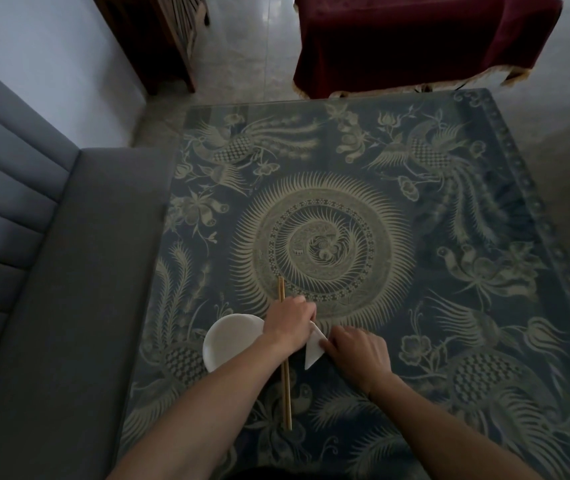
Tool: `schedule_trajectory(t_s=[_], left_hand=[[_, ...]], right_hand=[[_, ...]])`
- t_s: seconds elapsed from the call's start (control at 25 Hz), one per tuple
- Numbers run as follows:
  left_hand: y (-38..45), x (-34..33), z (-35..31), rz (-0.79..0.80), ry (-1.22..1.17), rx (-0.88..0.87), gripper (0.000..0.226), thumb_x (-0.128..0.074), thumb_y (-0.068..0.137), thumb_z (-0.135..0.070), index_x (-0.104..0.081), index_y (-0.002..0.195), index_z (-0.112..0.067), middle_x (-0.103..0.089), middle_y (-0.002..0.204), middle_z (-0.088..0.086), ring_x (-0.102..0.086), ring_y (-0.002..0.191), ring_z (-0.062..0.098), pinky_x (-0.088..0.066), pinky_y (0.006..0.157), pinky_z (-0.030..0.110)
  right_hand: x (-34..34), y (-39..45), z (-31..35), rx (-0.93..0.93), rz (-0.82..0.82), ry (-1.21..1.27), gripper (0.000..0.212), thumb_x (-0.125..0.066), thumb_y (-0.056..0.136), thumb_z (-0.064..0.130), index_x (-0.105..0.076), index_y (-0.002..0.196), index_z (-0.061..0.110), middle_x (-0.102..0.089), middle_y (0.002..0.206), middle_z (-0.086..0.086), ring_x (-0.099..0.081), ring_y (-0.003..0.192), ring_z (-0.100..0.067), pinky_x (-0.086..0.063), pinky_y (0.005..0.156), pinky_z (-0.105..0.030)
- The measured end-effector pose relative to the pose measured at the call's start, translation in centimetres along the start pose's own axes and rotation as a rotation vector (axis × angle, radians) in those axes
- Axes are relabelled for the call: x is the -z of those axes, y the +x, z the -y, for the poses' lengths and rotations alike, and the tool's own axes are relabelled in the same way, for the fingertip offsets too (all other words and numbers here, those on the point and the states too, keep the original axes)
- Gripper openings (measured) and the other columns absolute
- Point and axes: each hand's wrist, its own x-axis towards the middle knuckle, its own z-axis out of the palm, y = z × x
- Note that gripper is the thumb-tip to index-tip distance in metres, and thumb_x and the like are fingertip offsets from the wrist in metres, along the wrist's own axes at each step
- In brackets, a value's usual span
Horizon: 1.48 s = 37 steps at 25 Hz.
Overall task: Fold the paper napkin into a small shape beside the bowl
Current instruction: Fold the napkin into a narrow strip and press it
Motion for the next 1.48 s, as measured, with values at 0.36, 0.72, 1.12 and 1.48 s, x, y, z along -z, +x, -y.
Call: schedule_trajectory(t_s=[0.36,0.72,1.12,1.48], left_hand=[[-0.7,0.3,0.4,0.006,0.158,-0.287,0.013,-0.052,0.094,-0.014,-0.062,0.102,-0.017,-0.057,0.106,0.002,-0.054,0.103,0.023,-0.042,0.083,0.036],[-3.3,2.2,1.4,0.216,0.458,-0.534,0.047,-0.046,0.094,-0.031,-0.041,0.141,-0.028,-0.048,0.138,0.010,-0.044,0.124,0.030,-0.036,0.101,0.048],[-4.3,2.8,1.4,0.452,0.817,-0.520,0.075,-0.045,0.090,-0.064,-0.008,0.152,-0.047,0.004,0.164,0.011,-0.003,0.148,0.037,0.009,0.112,0.066],[-6.2,1.2,0.9,0.388,0.688,-0.367,0.078,-0.042,0.088,-0.071,-0.004,0.152,-0.046,0.009,0.164,0.013,-0.001,0.146,0.042,0.015,0.108,0.067]], right_hand=[[-3.3,-3.6,-2.7,0.461,-0.243,-0.117,0.038,-0.061,0.089,0.036,-0.058,0.124,0.022,-0.060,0.122,0.002,-0.056,0.102,-0.022,-0.050,0.074,-0.036],[-2.0,-4.5,-3.8,0.447,-0.038,-0.145,0.052,-0.053,0.090,0.039,-0.045,0.139,0.024,-0.051,0.142,0.004,-0.053,0.116,-0.025,-0.050,0.084,-0.038],[-1.3,-5.3,-3.0,0.386,0.069,-0.232,0.064,-0.061,0.087,0.046,-0.042,0.144,0.022,-0.044,0.149,0.000,-0.048,0.124,-0.032,-0.050,0.087,-0.044],[-1.2,-4.4,-2.6,0.350,0.156,-0.251,0.066,-0.045,0.093,0.050,-0.027,0.150,0.022,-0.026,0.159,-0.001,-0.031,0.140,-0.033,-0.037,0.104,-0.051]])
